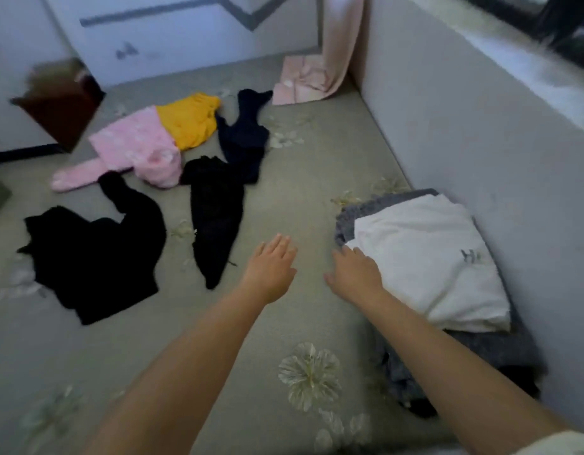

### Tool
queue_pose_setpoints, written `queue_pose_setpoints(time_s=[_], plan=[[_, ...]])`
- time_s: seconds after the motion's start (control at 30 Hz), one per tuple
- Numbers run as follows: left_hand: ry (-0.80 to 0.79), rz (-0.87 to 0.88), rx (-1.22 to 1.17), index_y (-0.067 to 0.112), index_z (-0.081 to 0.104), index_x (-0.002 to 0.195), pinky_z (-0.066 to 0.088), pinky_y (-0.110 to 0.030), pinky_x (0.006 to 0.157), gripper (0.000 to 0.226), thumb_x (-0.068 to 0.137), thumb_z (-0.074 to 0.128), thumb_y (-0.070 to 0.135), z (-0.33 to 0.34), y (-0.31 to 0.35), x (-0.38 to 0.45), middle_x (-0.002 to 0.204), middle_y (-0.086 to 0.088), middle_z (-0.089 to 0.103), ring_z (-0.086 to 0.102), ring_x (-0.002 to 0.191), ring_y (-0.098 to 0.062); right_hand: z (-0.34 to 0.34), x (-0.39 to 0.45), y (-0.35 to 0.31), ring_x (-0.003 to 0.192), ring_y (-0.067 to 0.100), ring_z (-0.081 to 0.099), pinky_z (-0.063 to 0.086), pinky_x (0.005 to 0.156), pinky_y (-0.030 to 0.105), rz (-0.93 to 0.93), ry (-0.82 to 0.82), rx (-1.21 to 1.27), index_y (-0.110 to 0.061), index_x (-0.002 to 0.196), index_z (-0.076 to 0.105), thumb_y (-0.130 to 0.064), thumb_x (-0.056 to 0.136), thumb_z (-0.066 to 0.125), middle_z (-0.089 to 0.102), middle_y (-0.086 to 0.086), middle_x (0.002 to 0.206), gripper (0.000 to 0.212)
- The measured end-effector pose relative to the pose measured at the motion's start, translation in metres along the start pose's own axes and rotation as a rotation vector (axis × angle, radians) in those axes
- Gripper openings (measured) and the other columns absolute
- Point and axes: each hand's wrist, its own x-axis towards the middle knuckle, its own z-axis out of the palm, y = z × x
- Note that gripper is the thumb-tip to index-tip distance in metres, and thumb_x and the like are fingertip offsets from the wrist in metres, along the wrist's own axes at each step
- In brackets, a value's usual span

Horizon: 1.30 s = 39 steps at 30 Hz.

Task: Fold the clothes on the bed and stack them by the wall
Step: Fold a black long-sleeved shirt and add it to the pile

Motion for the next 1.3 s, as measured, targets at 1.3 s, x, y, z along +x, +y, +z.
queue_pose_setpoints(time_s=[1.3], plan=[[0.079,-0.806,-0.116,0.016,0.028,0.137,0.024,-0.047,0.107,0.053,0.094,0.039,0.044,0.117,-0.531,-0.385,0.144,-0.007,0.029,0.021,0.136,-0.024,0.149,0.005,-0.618,0.137,0.025,0.025,0.025,0.109,0.041,-0.601,0.057,-0.201,-0.016,0.137,0.035,-0.050,0.091,0.040,0.033,0.005,0.146,0.057]])
